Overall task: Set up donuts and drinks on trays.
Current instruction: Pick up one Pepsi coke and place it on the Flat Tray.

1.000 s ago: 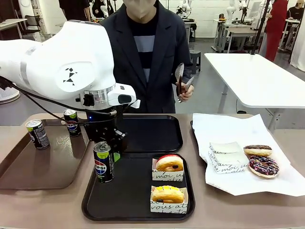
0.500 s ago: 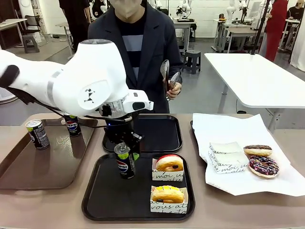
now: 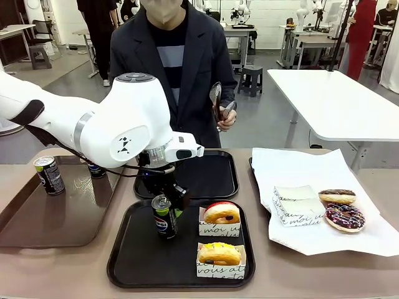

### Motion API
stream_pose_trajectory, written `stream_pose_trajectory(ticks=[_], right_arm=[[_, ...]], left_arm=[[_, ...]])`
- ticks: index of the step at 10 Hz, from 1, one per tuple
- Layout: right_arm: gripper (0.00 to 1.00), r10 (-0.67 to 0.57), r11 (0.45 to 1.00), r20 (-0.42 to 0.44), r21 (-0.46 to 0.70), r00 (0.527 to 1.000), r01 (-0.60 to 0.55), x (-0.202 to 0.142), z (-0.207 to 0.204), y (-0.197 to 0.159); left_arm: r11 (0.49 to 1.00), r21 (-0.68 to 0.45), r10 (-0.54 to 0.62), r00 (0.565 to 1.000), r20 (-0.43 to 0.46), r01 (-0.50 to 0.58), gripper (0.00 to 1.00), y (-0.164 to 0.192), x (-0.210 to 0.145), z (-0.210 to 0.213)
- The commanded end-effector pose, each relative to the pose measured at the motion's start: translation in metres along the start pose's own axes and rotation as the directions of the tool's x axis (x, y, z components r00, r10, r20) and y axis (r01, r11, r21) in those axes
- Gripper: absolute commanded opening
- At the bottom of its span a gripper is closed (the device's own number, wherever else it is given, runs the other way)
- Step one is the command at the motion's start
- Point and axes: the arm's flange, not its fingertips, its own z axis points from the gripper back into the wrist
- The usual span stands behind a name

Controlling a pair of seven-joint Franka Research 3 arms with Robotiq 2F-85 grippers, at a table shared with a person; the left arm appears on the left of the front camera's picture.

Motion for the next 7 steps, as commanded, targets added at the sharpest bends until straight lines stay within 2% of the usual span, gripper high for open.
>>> stream_pose_trajectory(ticks=[1,3,5,7], right_arm=[[1.0,0.015,1.0,0.021,0.021,1.0,-0.016,0.002,0.001,0.0],[1.0,0.015,1.0,0.021,0.021,1.0,-0.016,0.002,0.001,0.0],[1.0,0.015,1.0,0.021,0.021,1.0,-0.016,0.002,0.001,0.0],[1.0,0.015,1.0,0.021,0.021,1.0,-0.016,0.002,0.001,0.0]], left_arm=[[1.0,0.026,0.001,1.0,0.01,-0.002,0.65,0.003,0.001,-0.003],[1.0,0.011,-0.008,0.999,0.051,0.007,0.85,0.002,-0.005,0.018],[0.999,0.001,0.034,0.994,0.101,-0.034,1.0,0.011,-0.023,0.063],[0.996,0.033,0.083,0.99,0.114,-0.087,1.0,0.023,-0.047,0.09]])
